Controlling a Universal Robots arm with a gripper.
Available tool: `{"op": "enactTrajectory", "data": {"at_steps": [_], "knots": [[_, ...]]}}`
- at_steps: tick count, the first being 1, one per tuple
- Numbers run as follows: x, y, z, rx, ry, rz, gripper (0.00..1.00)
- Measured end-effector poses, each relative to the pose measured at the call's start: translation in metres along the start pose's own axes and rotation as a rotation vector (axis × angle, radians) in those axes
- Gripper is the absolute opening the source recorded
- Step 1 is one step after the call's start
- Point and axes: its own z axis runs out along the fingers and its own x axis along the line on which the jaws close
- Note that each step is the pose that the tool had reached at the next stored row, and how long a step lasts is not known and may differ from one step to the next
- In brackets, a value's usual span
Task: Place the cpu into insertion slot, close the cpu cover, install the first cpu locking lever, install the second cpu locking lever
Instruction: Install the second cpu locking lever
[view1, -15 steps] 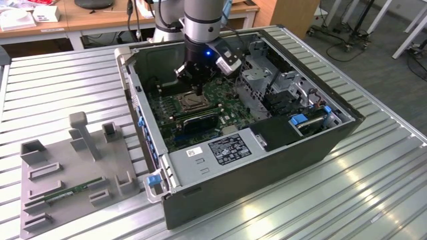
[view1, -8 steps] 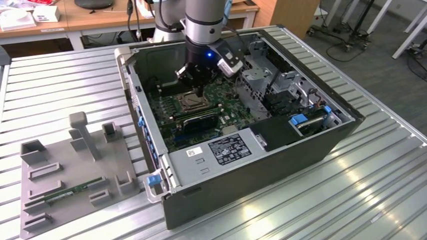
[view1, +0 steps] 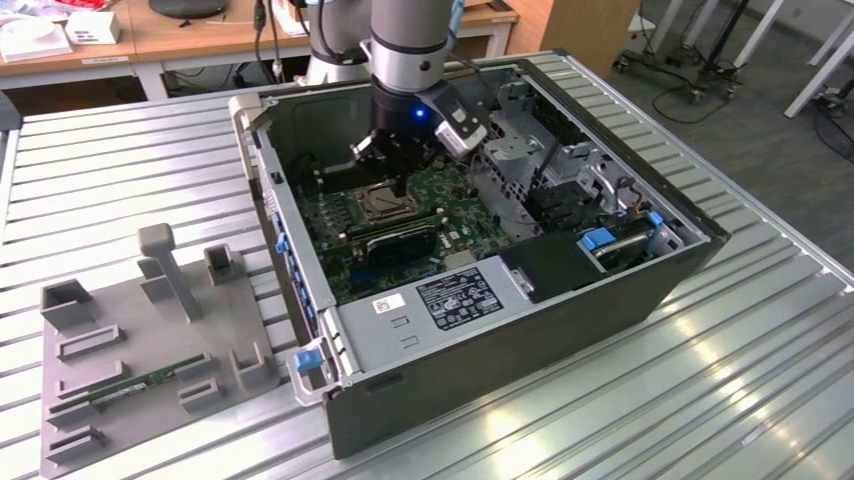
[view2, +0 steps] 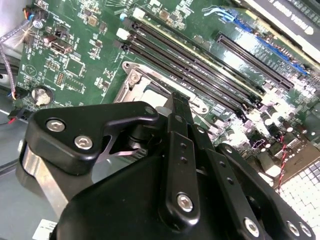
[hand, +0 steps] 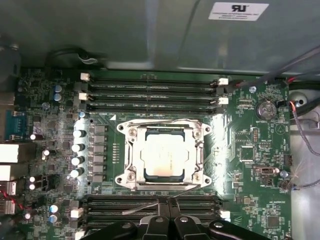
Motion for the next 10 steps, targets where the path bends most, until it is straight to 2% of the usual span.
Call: {"op": "enactTrajectory", "data": {"at_steps": [10], "knots": [[0.0182,-0.0002,0.0017,0.0,-0.0038,0.0,0.11]]}}
